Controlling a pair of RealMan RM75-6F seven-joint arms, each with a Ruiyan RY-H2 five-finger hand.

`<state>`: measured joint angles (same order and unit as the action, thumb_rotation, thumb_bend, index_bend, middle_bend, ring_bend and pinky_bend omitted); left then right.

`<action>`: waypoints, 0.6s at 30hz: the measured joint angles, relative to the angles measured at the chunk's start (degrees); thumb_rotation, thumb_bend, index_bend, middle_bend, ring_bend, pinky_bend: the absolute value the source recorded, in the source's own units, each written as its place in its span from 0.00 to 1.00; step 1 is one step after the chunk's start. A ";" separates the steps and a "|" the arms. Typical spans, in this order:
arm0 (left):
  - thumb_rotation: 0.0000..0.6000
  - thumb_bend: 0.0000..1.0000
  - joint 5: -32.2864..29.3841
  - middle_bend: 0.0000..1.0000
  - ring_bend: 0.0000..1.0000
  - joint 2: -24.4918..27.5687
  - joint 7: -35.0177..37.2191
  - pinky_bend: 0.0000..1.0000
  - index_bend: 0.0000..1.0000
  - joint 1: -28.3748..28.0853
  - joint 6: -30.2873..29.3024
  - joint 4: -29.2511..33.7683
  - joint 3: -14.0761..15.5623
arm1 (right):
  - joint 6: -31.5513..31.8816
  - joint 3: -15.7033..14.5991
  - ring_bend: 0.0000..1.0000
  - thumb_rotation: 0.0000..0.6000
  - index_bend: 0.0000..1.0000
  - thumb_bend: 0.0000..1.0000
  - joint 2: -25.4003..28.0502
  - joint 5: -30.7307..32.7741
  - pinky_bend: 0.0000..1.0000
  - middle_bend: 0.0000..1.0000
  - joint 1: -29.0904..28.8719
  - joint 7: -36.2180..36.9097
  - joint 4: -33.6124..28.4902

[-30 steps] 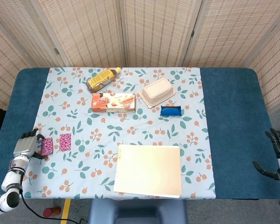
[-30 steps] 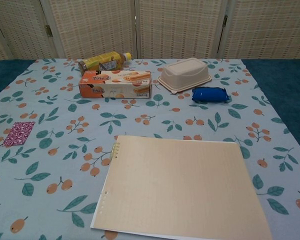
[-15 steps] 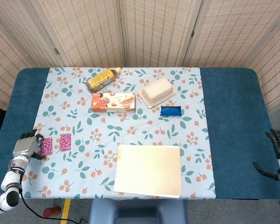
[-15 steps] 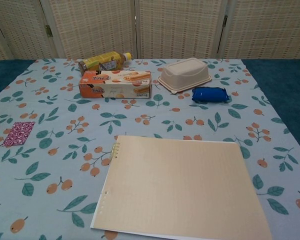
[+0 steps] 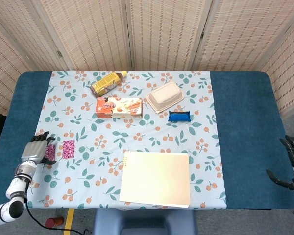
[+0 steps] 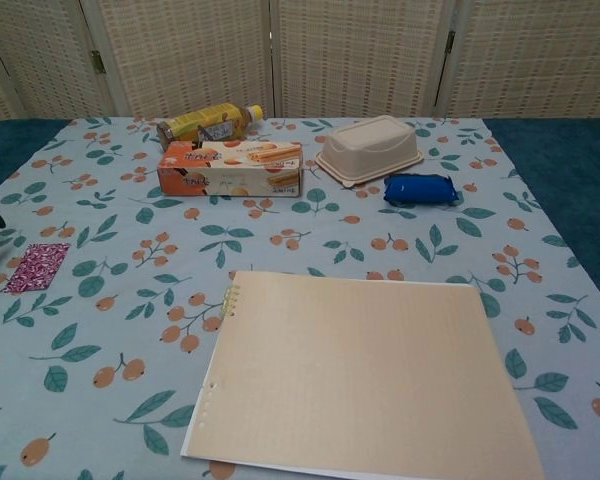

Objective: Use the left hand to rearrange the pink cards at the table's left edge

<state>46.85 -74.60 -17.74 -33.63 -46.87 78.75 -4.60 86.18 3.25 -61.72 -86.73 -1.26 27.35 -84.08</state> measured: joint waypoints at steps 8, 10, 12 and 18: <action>1.00 0.21 -2.64 0.00 0.00 -2.22 -4.79 0.00 0.19 -3.39 1.13 0.24 -0.20 | 0.13 -0.11 0.00 1.00 0.04 0.28 -0.21 0.31 0.00 0.00 0.40 0.56 0.60; 1.00 0.21 -3.52 0.00 0.00 -2.74 -5.89 0.00 0.19 -3.98 1.18 0.36 -0.01 | 0.09 -0.12 0.00 1.00 0.04 0.28 -0.28 0.40 0.00 0.00 0.45 0.73 0.76; 1.00 0.21 -4.40 0.00 0.00 -3.19 -6.87 0.00 0.19 -4.56 1.21 0.65 0.33 | 0.08 -0.11 0.00 1.00 0.04 0.28 -0.34 0.36 0.00 0.00 0.44 0.85 0.89; 1.00 0.21 -5.78 0.00 0.00 -4.06 -8.21 0.00 0.19 -5.13 0.57 0.76 1.11 | -0.07 -0.09 0.00 1.00 0.04 0.28 -0.49 0.34 0.00 0.00 0.39 1.19 1.26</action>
<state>41.06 -78.66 -25.95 -38.76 -46.31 79.51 -3.49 86.11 3.16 -62.21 -86.39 -0.88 28.55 -82.82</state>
